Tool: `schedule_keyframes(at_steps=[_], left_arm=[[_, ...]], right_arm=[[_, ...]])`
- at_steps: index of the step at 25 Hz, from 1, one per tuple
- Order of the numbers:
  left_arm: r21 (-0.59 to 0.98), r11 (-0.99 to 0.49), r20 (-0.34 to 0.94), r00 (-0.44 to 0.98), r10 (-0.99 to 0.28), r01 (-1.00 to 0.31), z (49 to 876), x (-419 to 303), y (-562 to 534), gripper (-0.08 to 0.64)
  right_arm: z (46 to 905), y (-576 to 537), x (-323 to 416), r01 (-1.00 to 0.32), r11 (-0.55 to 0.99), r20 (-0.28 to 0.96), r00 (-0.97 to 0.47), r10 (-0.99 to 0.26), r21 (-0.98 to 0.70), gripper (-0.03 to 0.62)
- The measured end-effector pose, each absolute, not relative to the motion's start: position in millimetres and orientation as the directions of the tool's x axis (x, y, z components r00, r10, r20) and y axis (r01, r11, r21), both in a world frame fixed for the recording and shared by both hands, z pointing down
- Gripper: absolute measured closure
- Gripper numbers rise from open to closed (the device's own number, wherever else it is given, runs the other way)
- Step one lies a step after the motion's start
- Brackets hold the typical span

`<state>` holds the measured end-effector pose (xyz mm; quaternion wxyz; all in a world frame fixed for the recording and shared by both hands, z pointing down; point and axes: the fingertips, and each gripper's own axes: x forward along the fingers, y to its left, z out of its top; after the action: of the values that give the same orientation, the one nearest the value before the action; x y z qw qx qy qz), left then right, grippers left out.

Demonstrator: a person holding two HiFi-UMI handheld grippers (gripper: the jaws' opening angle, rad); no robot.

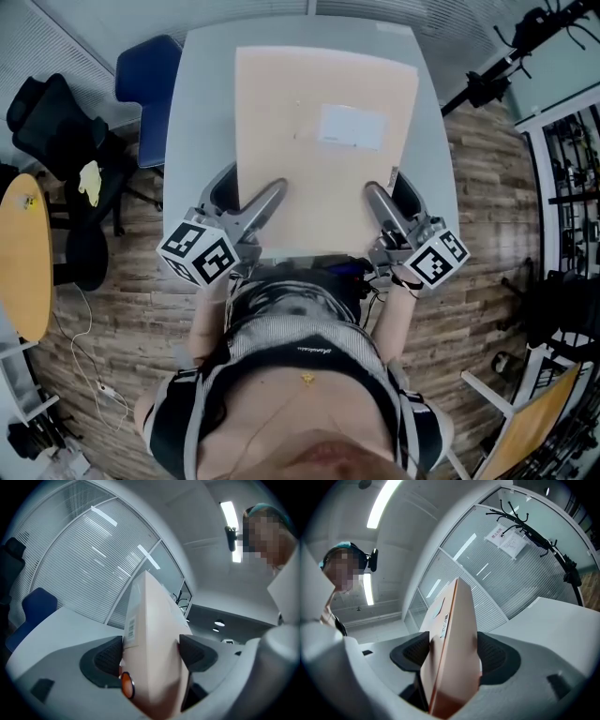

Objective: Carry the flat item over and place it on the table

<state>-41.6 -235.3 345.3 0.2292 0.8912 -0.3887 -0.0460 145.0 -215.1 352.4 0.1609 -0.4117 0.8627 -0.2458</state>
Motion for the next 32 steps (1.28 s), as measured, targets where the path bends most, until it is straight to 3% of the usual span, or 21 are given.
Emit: schedule_keyframes(at_steps=[32], left_arm=[[0.452,-0.578,0.074,0.675,-0.734,-0.679,351.6,-56.8,-235.7,0.189]], right_arm=[[355.4,-220.2,130.8,-0.619,0.555,-0.066,-0.633,-0.771,-0.555,0.295]])
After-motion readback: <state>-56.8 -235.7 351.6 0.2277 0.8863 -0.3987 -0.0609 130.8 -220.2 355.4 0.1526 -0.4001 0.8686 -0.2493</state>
